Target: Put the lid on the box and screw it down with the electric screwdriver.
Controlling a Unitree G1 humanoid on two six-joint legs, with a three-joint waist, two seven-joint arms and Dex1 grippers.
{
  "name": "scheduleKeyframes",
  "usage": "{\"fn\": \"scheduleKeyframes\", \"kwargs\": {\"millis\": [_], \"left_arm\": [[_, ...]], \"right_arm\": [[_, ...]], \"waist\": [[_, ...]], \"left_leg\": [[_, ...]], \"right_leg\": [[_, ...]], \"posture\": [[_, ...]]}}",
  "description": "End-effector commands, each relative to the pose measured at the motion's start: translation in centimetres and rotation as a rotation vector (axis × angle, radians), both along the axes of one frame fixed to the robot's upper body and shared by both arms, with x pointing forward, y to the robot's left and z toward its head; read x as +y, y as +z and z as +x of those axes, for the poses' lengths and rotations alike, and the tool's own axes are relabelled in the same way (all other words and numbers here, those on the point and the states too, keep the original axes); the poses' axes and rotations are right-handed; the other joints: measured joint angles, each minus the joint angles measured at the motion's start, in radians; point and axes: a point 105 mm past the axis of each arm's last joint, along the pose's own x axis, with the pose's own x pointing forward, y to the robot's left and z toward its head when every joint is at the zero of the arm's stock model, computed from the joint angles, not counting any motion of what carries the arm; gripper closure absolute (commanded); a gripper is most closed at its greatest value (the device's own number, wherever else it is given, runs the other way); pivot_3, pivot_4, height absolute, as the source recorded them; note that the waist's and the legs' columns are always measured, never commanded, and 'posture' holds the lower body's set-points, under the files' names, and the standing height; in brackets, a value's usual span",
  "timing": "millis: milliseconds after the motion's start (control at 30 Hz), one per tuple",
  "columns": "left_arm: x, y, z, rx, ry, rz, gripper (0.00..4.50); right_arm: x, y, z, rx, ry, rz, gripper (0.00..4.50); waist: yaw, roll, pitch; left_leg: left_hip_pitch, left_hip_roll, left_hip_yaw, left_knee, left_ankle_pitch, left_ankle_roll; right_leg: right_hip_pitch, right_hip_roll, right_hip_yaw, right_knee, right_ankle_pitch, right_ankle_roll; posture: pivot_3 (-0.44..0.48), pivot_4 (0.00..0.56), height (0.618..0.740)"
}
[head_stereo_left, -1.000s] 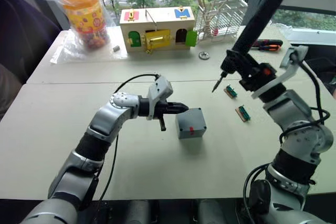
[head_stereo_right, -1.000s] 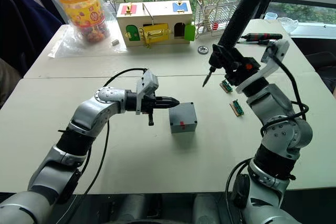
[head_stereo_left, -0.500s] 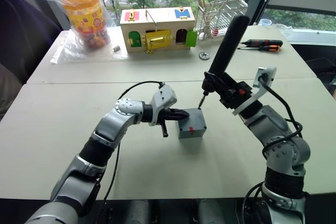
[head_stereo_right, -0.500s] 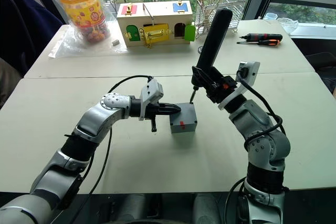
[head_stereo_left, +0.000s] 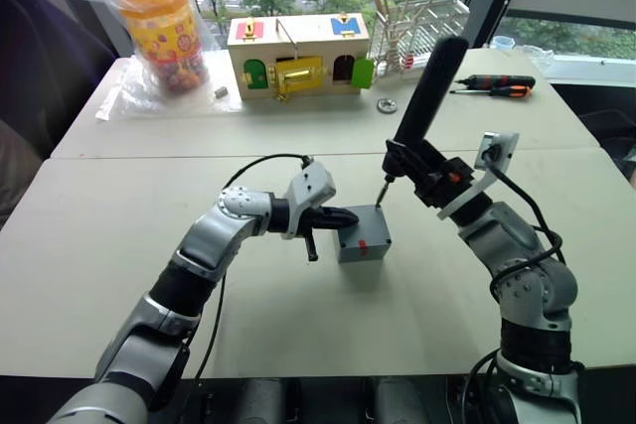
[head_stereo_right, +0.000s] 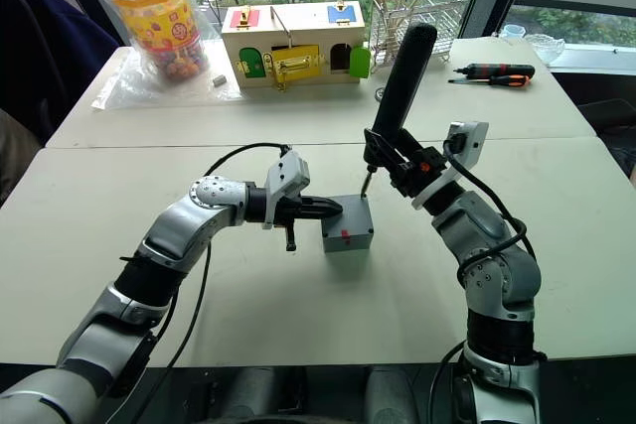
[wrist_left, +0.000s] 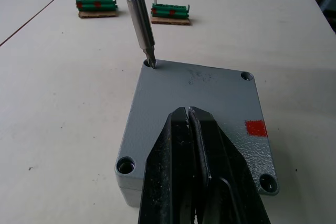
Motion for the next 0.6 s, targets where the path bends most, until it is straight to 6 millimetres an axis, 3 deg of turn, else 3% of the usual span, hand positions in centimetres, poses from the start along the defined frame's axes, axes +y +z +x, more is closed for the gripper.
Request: {"fn": "scheduleKeyframes", "kwargs": {"millis": [33,200,433,600], "left_arm": [[0.0,0.3,-0.2,-0.01,-0.004,-0.001,4.5],[0.0,0.2,-0.2,-0.008,-0.004,0.0,4.5],[-0.1,-0.3,-0.2,0.004,-0.002,0.014,4.5],[0.1,-0.6,-0.1,0.011,0.007,0.019,4.5]], "right_arm": [[-0.3,0.7,-0.2,-0.046,-0.017,-0.002,2.72],[-0.5,0.0,-0.2,-0.031,-0.021,-0.021,2.72],[1.9,-2.4,-1.3,0.01,0.089,-0.138,2.72],[2.4,-3.6,-1.5,0.027,0.106,-0.163,2.72]], "waist": [[0.0,0.0,0.0],[0.001,0.0,0.0],[0.0,-0.001,-0.001],[0.0,-0.005,-0.003]], "left_leg": [[0.0,0.0,0.0,0.0,0.0,0.0],[0.0,0.0,0.0,0.0,0.0,0.0],[0.001,0.0,-0.002,0.0,0.0,0.0],[0.002,0.0,-0.003,0.0,0.0,0.0]], "right_leg": [[0.0,0.0,0.0,0.0,0.0,0.0],[0.0,0.0,0.0,0.0,0.0,0.0],[0.001,0.0,0.0,0.0,0.0,0.0],[0.002,0.0,0.0,0.0,0.0,0.0]], "posture": [[0.0,0.15,0.708],[0.0,0.15,0.708],[0.0,0.15,0.708],[0.0,0.15,0.708]]}}
